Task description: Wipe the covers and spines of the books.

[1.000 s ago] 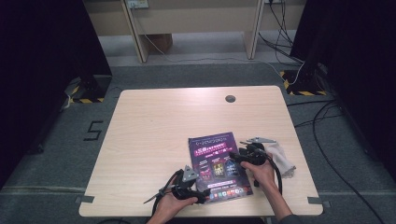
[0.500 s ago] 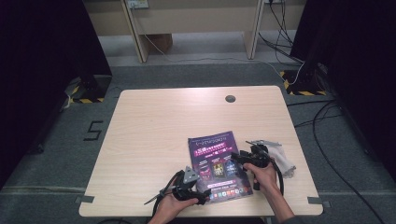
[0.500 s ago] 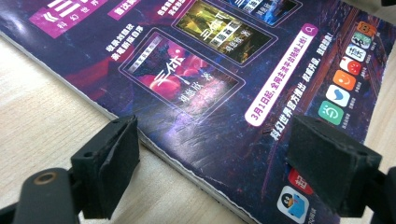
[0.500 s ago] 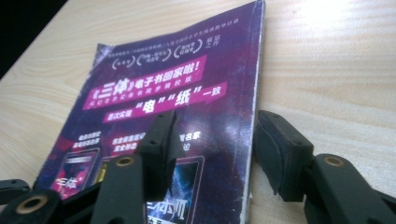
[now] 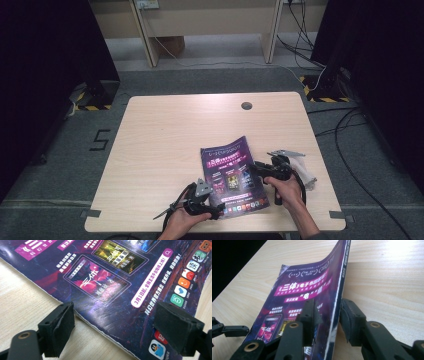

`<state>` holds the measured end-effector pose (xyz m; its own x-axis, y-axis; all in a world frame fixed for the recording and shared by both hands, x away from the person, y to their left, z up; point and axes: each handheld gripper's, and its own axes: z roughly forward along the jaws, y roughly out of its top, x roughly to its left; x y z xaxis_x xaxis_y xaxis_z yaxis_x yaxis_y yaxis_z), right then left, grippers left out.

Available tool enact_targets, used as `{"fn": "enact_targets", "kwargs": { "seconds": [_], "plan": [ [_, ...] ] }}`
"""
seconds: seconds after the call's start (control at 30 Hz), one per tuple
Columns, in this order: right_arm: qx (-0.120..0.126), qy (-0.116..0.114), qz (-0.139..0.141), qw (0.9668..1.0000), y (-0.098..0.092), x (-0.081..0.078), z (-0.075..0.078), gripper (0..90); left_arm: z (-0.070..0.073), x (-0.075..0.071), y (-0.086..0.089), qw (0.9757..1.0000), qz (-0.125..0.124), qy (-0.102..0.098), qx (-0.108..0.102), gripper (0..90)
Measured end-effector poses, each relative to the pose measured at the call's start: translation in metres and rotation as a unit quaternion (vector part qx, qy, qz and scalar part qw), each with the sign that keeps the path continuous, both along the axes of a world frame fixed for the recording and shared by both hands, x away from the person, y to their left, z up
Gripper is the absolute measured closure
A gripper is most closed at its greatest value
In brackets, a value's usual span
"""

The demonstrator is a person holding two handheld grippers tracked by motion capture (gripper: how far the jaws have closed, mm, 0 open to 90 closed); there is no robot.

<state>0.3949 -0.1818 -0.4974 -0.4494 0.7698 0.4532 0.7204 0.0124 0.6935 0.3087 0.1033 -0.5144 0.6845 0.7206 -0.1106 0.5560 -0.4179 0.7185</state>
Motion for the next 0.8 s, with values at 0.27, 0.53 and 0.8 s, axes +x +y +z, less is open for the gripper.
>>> {"fn": "enact_targets", "kwargs": {
  "seconds": [0.27, 0.53, 0.8],
  "plan": [
    [-0.035, -0.001, 0.045, 0.9984, 0.014, -0.002, 0.005, 74.4, 0.000, 0.000, 0.001, 1.0000, 0.000, 0.000, 0.001, 16.2],
    [-0.048, -0.005, 0.059, 0.9971, 0.015, -0.001, 0.006, 75.9, 0.001, 0.000, 0.001, 1.0000, 0.001, 0.001, 0.003, 15.9],
    [-0.071, -0.017, 0.076, 0.9944, 0.020, 0.001, 0.013, 76.4, 0.007, -0.002, 0.015, 1.0000, 0.001, -0.004, 0.002, 17.0]
  ]
}}
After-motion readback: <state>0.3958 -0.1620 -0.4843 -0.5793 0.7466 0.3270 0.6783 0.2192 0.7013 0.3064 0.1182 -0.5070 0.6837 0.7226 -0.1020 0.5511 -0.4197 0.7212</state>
